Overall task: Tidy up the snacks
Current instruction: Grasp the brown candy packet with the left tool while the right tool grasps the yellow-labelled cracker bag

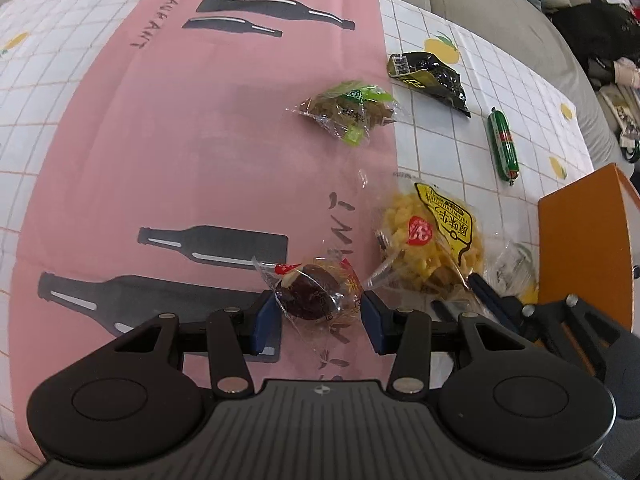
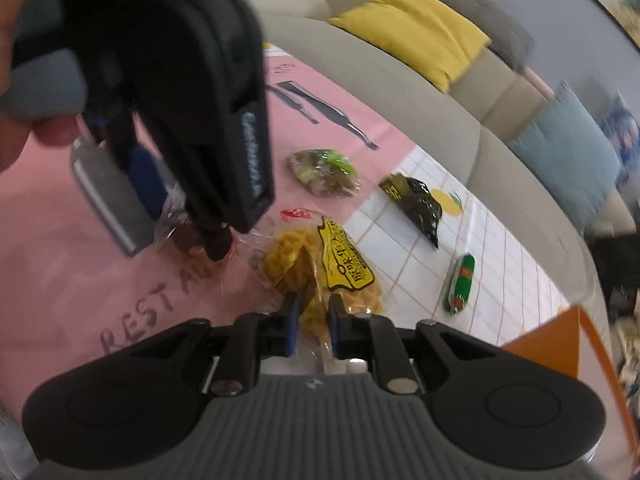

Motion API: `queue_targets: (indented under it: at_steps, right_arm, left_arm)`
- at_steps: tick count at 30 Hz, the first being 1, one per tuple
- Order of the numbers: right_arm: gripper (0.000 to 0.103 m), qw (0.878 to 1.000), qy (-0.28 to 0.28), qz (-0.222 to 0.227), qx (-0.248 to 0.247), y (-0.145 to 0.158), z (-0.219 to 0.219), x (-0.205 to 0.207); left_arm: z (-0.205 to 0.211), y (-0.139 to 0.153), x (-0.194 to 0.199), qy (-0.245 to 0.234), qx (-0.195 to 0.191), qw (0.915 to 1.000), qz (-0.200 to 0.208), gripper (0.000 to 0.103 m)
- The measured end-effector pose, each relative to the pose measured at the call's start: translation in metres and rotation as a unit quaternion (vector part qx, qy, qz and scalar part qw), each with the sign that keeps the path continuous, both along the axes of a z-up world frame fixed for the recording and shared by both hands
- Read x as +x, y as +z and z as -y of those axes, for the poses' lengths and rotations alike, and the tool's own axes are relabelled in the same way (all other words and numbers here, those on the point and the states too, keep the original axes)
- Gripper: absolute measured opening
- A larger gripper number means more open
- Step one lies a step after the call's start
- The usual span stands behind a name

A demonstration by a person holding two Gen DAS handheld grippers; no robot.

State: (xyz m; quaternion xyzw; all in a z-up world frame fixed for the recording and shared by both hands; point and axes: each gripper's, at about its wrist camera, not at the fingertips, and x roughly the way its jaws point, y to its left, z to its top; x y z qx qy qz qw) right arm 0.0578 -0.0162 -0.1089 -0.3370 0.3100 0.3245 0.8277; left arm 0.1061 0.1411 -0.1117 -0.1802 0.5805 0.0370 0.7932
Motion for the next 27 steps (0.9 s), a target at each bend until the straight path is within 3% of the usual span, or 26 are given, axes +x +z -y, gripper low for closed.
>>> queue_targets:
  at_steps: [3, 8, 11, 14, 21, 25, 27]
  right_arm:
    - [0.041, 0.999, 0.024, 0.013, -0.02, -0.003, -0.004, 0.002]
    - [0.047, 0.997, 0.062, 0.023, -0.047, -0.011, -0.012, 0.011]
    - [0.059, 0.994, 0.093, 0.024, -0.052, -0.014, -0.02, 0.015]
    - [0.064, 0.991, 0.118, 0.013, -0.056, -0.018, -0.028, 0.022]
    - [0.066, 0.996, 0.079, -0.04, -0.021, -0.019, -0.032, 0.048]
    - [0.06, 0.997, 0.073, -0.033, -0.018, -0.02, -0.032, 0.047]
    - [0.055, 0.997, 0.075, -0.027, -0.019, -0.02, -0.032, 0.045]
  left_arm:
    - [-0.001, 0.001, 0.001, -0.012, 0.008, 0.9999, -0.005, 0.053]
    - [-0.003, 0.001, -0.001, -0.022, 0.024, 0.9994, -0.009, 0.053]
    - [-0.007, 0.001, 0.0, -0.023, 0.024, 0.9994, -0.01, 0.053]
    - [-0.012, 0.0, 0.0, -0.022, 0.02, 0.9995, -0.011, 0.053]
    - [-0.018, -0.001, 0.001, -0.019, 0.01, 0.9997, -0.007, 0.053]
    - [-0.021, -0.007, 0.0, -0.011, -0.005, 0.9999, -0.011, 0.059]
    - [-0.024, -0.014, -0.002, -0.005, -0.022, 0.9995, -0.021, 0.057]
